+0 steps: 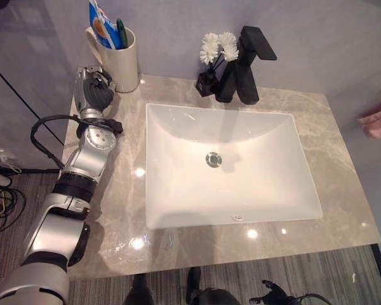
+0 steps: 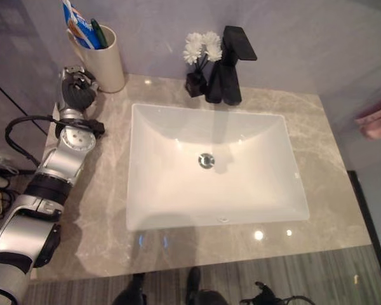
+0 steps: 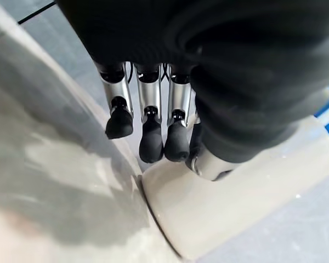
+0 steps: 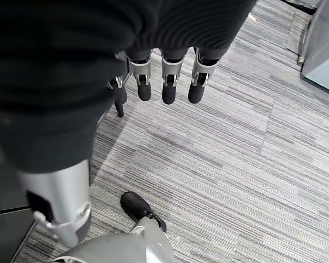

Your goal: Put brush and paste in cup on sink, flatten towel.

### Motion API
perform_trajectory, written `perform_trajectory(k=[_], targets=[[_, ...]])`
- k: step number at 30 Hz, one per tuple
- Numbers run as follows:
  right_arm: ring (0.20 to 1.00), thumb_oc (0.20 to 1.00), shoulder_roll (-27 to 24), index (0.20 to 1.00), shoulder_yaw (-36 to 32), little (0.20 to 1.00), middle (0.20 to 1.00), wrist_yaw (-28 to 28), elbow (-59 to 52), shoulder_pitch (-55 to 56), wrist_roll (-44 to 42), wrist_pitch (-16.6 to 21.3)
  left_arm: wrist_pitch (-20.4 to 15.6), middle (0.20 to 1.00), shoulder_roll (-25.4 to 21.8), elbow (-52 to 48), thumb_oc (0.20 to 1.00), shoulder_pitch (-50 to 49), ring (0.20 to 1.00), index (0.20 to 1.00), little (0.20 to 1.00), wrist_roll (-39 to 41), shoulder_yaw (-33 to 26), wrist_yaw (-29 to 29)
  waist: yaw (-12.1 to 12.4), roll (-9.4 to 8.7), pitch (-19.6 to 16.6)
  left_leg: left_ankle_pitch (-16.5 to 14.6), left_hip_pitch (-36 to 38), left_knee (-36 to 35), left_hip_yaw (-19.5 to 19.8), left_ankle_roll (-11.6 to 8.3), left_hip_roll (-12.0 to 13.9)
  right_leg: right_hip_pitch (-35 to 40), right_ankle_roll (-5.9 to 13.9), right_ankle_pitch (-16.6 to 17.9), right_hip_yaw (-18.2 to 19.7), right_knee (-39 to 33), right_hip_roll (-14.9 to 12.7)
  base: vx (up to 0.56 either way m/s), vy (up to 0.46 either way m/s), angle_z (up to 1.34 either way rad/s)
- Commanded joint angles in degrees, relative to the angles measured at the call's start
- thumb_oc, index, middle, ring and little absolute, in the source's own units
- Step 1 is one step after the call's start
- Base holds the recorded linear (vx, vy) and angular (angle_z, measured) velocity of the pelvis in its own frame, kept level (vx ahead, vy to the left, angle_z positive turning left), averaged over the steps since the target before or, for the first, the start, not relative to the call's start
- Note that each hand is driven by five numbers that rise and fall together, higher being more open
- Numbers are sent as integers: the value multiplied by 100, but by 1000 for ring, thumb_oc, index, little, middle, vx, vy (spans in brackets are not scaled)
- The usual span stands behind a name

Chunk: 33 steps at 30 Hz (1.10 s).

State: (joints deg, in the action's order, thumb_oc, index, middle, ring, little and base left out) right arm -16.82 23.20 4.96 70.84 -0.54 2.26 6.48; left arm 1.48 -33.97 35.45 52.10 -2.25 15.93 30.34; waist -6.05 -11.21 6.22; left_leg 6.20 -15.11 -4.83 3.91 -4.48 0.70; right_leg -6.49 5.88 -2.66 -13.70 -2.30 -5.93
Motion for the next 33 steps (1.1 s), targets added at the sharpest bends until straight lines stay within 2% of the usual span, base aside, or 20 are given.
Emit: perform_trajectory(k=[1, 20, 30, 33], targets=[[1000, 1000, -267, 1000, 283, 1000, 1000, 90, -91, -30, -83, 9, -86, 200, -86, 784, 200, 249, 200, 200, 200, 20, 128, 60, -182, -9, -54, 83, -152, -17, -163, 51, 14, -286, 64, -198, 556, 895, -95, 0, 0, 0], [1000, 1000, -250, 1000, 306, 1000, 1000, 121, -78, -91, -199, 37, -185, 200, -76, 1138, 200, 462, 200, 200, 200, 267, 336, -17, -259, -1, -38, 54, -216, -17, -330, 98, 11, -442, 114, -61, 701, 872, -130, -2, 4, -2], [1000, 1000, -208, 1000, 272, 1000, 1000, 120, -76, -109, -242, 5, -331, 200, 105, 655, 200, 94, 200, 200, 200, 455, 42, 216, -175, 54, -50, 20, -50, -17, -555, 136, 66, -388, 135, -1, 919, 836, -81, -6, 9, -15], [1000, 1000, -203, 1000, 241, 1000, 1000, 102, -36, -118, -201, -20, -413, 200, 175, 230, 200, -220, 200, 200, 200, 501, -131, 263, -115, 110, -95, -6, 78, -17, -619, 154, 87, -276, 135, 22, 965, 813, -64, 10, -1, -19]])
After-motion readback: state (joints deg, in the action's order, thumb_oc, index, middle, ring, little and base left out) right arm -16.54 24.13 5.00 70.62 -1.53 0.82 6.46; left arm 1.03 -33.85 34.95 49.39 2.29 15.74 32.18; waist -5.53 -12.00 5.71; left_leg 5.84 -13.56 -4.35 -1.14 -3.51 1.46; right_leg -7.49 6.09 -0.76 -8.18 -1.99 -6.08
